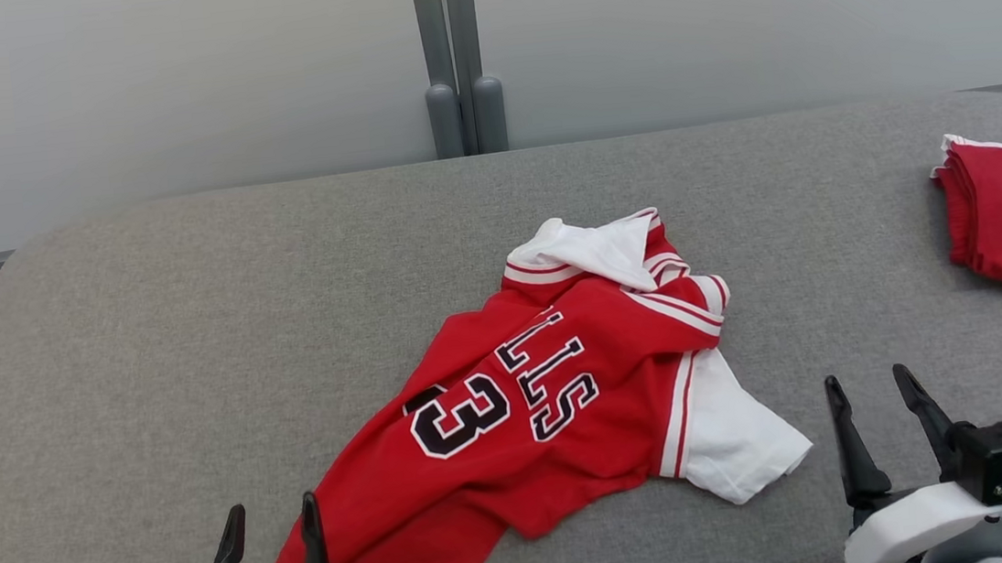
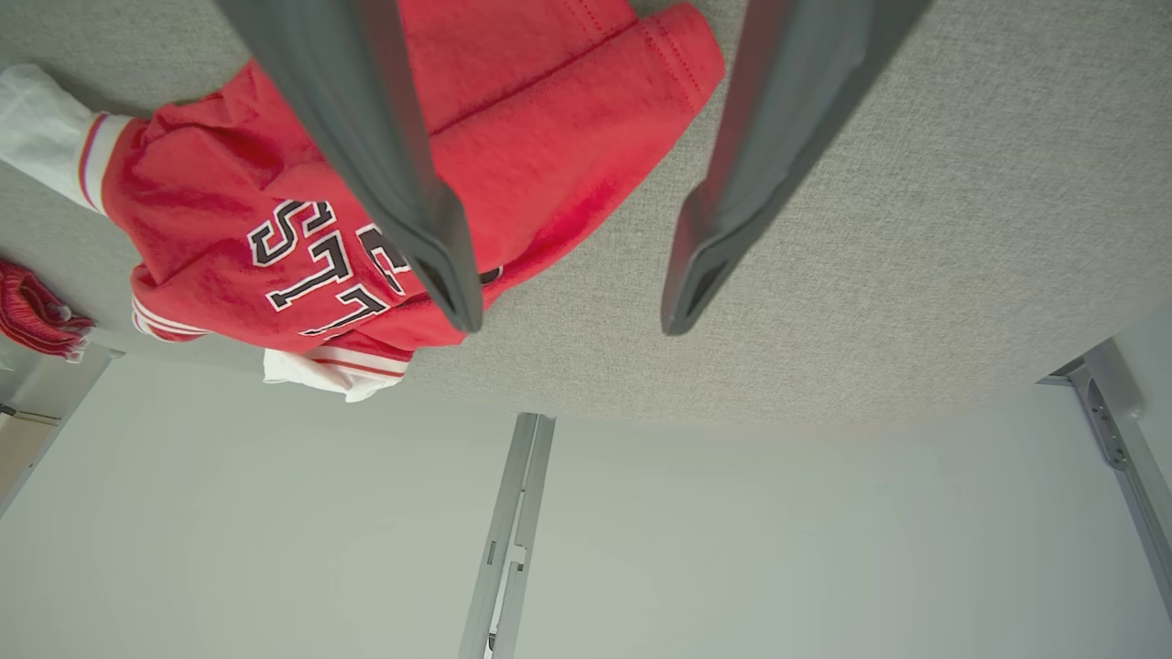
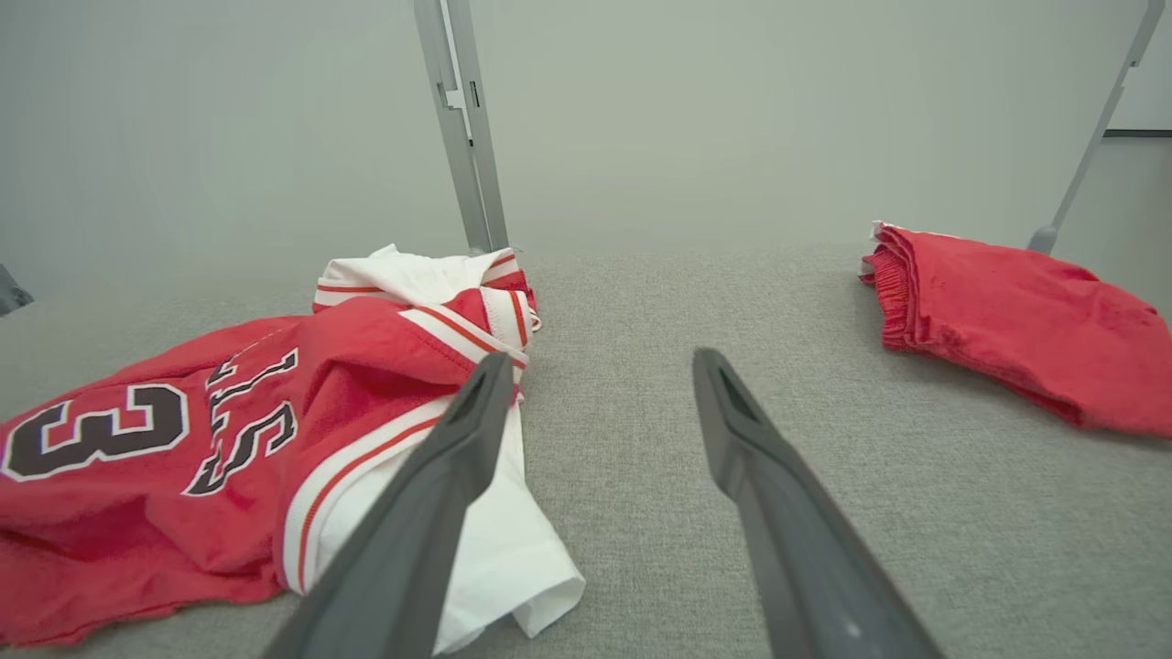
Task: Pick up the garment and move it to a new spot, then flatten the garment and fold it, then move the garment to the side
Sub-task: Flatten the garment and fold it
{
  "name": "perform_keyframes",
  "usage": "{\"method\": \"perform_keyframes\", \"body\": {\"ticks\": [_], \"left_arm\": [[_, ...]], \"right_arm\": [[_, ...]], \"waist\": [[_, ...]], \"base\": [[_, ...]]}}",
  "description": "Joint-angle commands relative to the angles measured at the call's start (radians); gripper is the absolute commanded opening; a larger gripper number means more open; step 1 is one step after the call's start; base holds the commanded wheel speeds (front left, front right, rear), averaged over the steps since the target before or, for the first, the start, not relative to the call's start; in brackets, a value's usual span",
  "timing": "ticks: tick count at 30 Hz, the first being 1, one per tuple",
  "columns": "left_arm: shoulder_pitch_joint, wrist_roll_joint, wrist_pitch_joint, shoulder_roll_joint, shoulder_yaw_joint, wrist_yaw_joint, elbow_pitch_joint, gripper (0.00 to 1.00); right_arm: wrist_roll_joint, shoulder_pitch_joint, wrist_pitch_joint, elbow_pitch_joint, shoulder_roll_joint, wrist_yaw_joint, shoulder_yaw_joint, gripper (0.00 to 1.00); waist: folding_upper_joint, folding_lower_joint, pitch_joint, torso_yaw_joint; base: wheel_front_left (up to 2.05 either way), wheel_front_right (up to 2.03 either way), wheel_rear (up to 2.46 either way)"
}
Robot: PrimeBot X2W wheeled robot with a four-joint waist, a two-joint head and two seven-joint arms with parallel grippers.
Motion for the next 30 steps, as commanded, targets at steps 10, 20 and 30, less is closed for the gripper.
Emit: {"method": "perform_keyframes", "body": {"ticks": [10,20,30], "left_arm": [[-0.026,0.006,0.127,0.003,-0.126,0.015,0.149,1.00],[-0.068,-0.017,0.212,0.003,-0.151,0.040,0.298,1.00],[-0.150,-0.042,0.233,0.002,-0.184,0.009,0.456,0.20]], "right_arm": [[0.079,-0.207,0.118,0.239,-0.183,-0.001,0.251,1.00],[0.214,-0.309,0.252,0.378,-0.267,-0.001,0.498,1.00],[0.302,-0.387,0.296,0.478,-0.262,-0.001,0.634,0.43]], "waist": [[0.0000,0.0000,0.009,-0.003],[0.0000,0.0000,0.038,0.000],[0.0000,0.0000,0.103,0.004]], "base": [[0.00,0.00,0.00],[0.00,0.00,0.00],[0.00,0.00,0.00]]}}
